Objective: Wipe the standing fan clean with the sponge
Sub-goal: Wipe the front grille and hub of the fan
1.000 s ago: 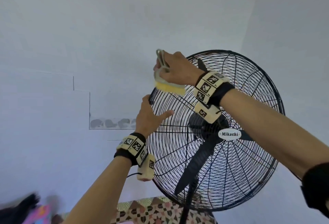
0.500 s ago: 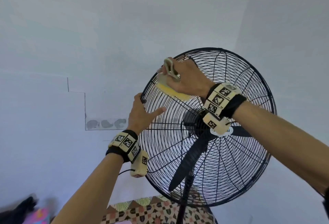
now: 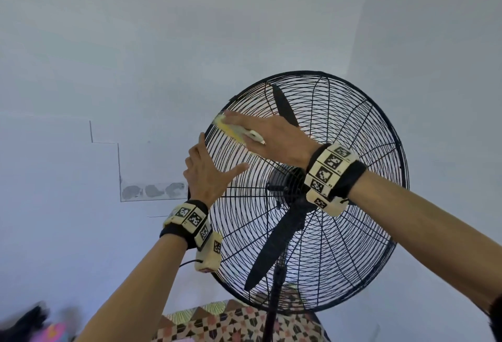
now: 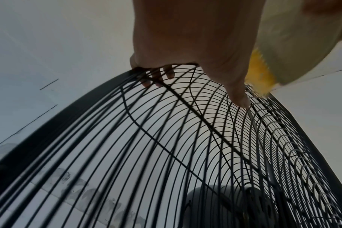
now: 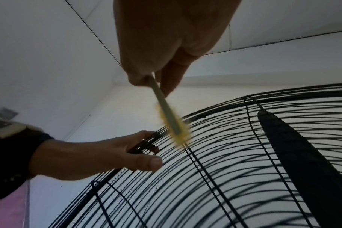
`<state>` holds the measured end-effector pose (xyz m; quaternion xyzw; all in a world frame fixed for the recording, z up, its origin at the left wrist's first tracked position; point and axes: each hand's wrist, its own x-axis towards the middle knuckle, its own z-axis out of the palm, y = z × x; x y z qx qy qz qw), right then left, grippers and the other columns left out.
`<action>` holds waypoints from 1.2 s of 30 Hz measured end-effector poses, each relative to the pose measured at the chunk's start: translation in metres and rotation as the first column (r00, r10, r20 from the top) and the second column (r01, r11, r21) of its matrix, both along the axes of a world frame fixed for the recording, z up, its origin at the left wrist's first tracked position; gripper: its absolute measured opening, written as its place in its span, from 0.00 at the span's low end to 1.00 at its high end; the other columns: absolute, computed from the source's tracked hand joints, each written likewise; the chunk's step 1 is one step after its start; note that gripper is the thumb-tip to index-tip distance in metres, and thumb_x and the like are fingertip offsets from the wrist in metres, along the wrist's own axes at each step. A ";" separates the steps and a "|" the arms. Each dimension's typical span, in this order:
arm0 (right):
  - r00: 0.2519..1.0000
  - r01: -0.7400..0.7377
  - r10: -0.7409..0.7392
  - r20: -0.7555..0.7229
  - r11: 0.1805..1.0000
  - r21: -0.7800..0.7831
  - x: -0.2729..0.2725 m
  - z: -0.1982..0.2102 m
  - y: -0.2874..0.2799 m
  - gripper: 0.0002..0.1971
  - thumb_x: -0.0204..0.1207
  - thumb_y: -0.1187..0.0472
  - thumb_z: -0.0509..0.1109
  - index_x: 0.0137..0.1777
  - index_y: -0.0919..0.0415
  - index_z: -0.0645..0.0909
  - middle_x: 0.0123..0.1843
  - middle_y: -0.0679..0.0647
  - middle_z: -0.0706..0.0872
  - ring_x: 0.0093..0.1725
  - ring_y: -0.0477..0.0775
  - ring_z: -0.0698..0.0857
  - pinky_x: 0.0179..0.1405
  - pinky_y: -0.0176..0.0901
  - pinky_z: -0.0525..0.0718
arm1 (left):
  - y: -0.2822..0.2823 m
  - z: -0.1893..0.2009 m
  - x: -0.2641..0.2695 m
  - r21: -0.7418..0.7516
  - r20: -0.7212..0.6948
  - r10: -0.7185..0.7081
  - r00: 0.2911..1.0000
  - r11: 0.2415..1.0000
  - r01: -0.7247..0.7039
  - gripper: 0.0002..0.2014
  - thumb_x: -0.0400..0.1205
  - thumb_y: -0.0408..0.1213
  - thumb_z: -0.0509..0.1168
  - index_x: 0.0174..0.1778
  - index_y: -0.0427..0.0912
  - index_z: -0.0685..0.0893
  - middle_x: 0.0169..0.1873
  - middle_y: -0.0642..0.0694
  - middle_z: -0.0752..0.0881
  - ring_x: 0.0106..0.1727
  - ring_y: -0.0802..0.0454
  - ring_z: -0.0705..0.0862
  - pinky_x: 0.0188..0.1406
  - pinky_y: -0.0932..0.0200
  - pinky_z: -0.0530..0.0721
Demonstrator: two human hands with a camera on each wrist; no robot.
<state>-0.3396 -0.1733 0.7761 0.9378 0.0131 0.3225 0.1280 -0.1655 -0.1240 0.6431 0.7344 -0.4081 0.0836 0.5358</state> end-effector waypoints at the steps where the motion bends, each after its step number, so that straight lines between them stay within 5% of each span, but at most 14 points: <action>1: 0.999 0.039 -0.039 -0.011 0.999 -0.017 -0.002 -0.004 -0.005 0.27 0.87 0.60 0.68 0.85 0.49 0.70 0.66 0.54 0.90 0.30 0.45 0.84 0.37 0.45 0.91 | 0.001 0.000 0.000 0.011 -0.008 -0.003 1.000 1.000 0.003 0.67 0.66 0.78 0.72 0.92 0.48 0.45 0.85 0.38 0.61 0.83 0.34 0.65 0.76 0.28 0.68; 3: 0.994 0.105 -0.105 -0.012 0.994 0.017 -0.007 -0.008 -0.016 0.28 0.88 0.56 0.67 0.87 0.47 0.67 0.45 0.53 0.91 0.25 0.38 0.77 0.29 0.39 0.86 | 0.003 0.000 -0.001 0.017 -0.018 -0.015 1.000 1.000 0.015 0.67 0.67 0.77 0.73 0.92 0.49 0.45 0.86 0.37 0.60 0.83 0.33 0.65 0.77 0.29 0.67; 5: 0.989 0.146 -0.144 -0.026 0.984 0.102 -0.012 -0.007 -0.021 0.27 0.87 0.53 0.67 0.85 0.46 0.69 0.38 0.54 0.88 0.25 0.40 0.78 0.24 0.38 0.83 | 0.004 0.000 -0.002 0.014 -0.022 -0.020 1.000 1.000 0.020 0.66 0.68 0.76 0.74 0.92 0.50 0.45 0.86 0.37 0.60 0.83 0.34 0.65 0.77 0.29 0.67; 8: 0.992 0.124 -0.126 0.001 0.983 0.134 -0.012 -0.001 -0.018 0.25 0.86 0.53 0.68 0.83 0.48 0.73 0.39 0.55 0.89 0.26 0.40 0.81 0.22 0.36 0.82 | 0.005 0.003 -0.003 0.023 -0.034 -0.020 0.999 1.000 0.021 0.67 0.67 0.75 0.75 0.92 0.50 0.45 0.86 0.38 0.60 0.83 0.34 0.64 0.77 0.29 0.67; 12: 0.997 0.071 -0.071 -0.003 0.994 0.084 -0.008 -0.010 -0.015 0.28 0.89 0.52 0.66 0.87 0.40 0.64 0.36 0.47 0.85 0.26 0.40 0.79 0.29 0.34 0.82 | 0.004 0.004 -0.009 0.068 -0.008 0.040 0.999 0.997 -0.040 0.72 0.62 0.79 0.74 0.91 0.47 0.44 0.84 0.36 0.61 0.82 0.34 0.64 0.75 0.27 0.69; 17: 0.959 0.251 -0.256 -0.118 0.966 -0.053 -0.017 -0.005 -0.019 0.22 0.81 0.51 0.73 0.75 0.46 0.80 0.37 0.52 0.88 0.27 0.40 0.76 0.27 0.41 0.83 | 0.001 0.004 -0.010 0.118 -0.007 0.066 0.998 0.991 -0.065 0.74 0.61 0.79 0.75 0.91 0.46 0.42 0.82 0.32 0.61 0.80 0.32 0.64 0.75 0.29 0.70; 22: 0.991 0.127 -0.128 -0.037 0.991 -0.030 -0.032 -0.020 -0.021 0.27 0.87 0.57 0.68 0.85 0.46 0.70 0.41 0.51 0.89 0.28 0.47 0.79 0.28 0.36 0.76 | 0.001 0.002 -0.010 0.100 -0.008 0.071 0.997 0.993 -0.070 0.74 0.60 0.80 0.74 0.92 0.46 0.42 0.83 0.33 0.61 0.80 0.32 0.64 0.75 0.29 0.69; 26: 0.954 0.270 -0.275 -0.116 0.961 -0.061 -0.039 -0.021 -0.028 0.24 0.84 0.54 0.70 0.80 0.46 0.77 0.32 0.47 0.81 0.25 0.41 0.72 0.27 0.35 0.68 | 0.000 0.002 -0.009 0.106 -0.019 0.072 0.997 0.992 -0.070 0.74 0.60 0.80 0.74 0.92 0.47 0.42 0.83 0.32 0.60 0.81 0.32 0.63 0.76 0.28 0.68; 29: 0.972 0.231 -0.232 -0.032 0.972 -0.049 -0.043 -0.020 -0.025 0.21 0.83 0.53 0.72 0.76 0.47 0.81 0.30 0.41 0.75 0.23 0.38 0.70 0.25 0.30 0.64 | 0.000 0.003 -0.011 0.112 -0.013 0.084 0.996 0.990 -0.082 0.74 0.61 0.80 0.74 0.92 0.47 0.41 0.83 0.32 0.60 0.81 0.32 0.63 0.75 0.28 0.68; 33: 0.992 0.124 -0.124 -0.016 0.992 0.033 -0.046 -0.034 -0.023 0.27 0.86 0.59 0.70 0.84 0.46 0.72 0.35 0.44 0.83 0.23 0.39 0.74 0.24 0.29 0.73 | 0.001 0.002 -0.013 0.119 -0.020 0.079 0.997 0.990 -0.076 0.73 0.62 0.79 0.74 0.92 0.48 0.40 0.84 0.33 0.59 0.83 0.32 0.62 0.76 0.27 0.67; 36: 0.963 0.259 -0.256 -0.079 0.966 0.024 -0.050 -0.037 -0.023 0.23 0.84 0.55 0.70 0.79 0.47 0.78 0.33 0.49 0.83 0.24 0.45 0.76 0.24 0.41 0.79 | 0.001 0.005 -0.012 0.136 -0.035 0.079 0.996 0.988 -0.073 0.73 0.62 0.78 0.75 0.92 0.48 0.40 0.84 0.32 0.58 0.83 0.32 0.61 0.77 0.26 0.66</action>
